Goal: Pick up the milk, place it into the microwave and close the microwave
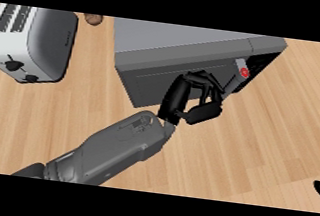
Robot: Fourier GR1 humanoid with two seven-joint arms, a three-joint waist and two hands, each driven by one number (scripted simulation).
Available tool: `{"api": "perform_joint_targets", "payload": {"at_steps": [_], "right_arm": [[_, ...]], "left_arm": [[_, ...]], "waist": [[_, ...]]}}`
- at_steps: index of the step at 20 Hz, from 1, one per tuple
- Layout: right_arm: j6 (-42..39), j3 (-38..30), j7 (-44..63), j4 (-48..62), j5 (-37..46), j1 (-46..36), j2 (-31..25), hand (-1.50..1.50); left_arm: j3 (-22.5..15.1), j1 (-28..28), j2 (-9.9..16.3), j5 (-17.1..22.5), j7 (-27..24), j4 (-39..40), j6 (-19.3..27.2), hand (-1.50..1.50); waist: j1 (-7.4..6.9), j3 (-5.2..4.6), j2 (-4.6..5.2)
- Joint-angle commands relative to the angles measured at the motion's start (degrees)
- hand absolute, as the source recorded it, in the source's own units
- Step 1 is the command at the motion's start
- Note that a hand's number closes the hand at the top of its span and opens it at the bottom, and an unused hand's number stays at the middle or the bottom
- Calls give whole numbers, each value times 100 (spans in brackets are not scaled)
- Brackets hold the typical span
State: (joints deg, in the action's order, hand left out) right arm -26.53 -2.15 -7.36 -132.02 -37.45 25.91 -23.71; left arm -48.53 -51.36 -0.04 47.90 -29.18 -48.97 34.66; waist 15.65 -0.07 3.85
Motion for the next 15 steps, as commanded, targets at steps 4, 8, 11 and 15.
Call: {"api": "perform_joint_targets", "payload": {"at_steps": [4,8,11,15], "right_arm": [[-52,54,65,-77,-157,-20,-72,-150],[-112,113,90,-144,-153,-32,-128,-150],[-93,70,66,-31,-121,-104,-126,-150],[-88,102,101,-93,-176,-158,-162,-150]], "left_arm": [[303,-291,3,244,-156,677,58,150],[291,-387,3,301,-245,706,97,150],[274,-324,3,391,-335,710,100,150],[244,-348,3,458,-416,755,93,150]], "waist": [[99,-3,117],[162,-4,106],[152,0,152],[127,-6,154]]}}
